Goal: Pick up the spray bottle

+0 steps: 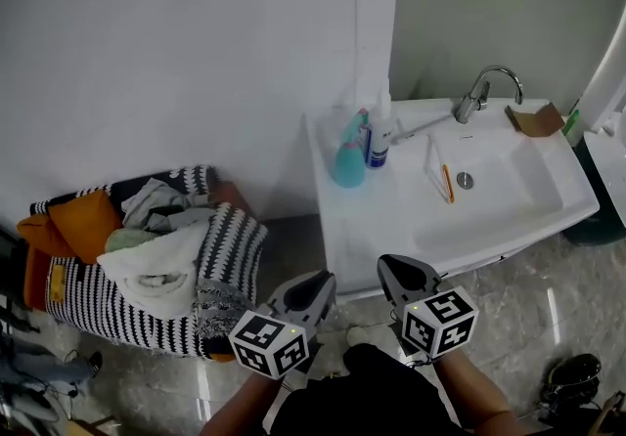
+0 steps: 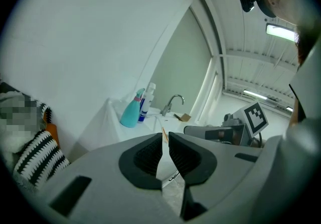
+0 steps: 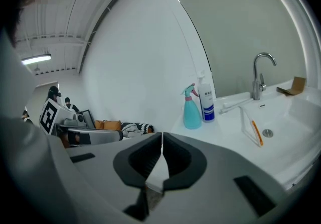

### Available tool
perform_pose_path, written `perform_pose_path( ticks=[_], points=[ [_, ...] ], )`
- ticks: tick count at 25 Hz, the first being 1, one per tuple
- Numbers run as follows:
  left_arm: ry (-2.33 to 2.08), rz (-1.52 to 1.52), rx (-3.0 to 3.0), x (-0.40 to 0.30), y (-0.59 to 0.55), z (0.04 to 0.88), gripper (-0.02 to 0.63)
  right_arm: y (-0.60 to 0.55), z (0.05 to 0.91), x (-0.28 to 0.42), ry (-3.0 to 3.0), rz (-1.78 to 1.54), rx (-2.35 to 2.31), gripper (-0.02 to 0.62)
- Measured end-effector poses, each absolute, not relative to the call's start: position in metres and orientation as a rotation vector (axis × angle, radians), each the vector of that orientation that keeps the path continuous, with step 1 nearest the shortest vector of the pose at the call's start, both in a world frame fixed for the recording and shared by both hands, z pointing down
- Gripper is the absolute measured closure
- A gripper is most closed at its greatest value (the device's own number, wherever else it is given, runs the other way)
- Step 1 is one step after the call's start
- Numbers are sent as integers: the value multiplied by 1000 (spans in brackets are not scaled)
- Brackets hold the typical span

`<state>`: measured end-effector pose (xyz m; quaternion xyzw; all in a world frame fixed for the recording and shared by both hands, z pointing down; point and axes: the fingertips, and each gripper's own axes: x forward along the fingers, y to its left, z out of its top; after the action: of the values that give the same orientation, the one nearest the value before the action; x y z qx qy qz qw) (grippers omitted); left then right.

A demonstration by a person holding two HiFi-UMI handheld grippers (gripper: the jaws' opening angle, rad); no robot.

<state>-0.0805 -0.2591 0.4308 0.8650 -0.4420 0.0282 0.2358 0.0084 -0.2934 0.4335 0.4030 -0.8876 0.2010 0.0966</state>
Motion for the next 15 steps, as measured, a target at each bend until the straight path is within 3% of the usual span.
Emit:
perform_pose_path(
  ticks=[15],
  points=[
    [-1287,61,2325,-88,-322,433,567,-369,440,0,-2629,543,1141,588]
  ],
)
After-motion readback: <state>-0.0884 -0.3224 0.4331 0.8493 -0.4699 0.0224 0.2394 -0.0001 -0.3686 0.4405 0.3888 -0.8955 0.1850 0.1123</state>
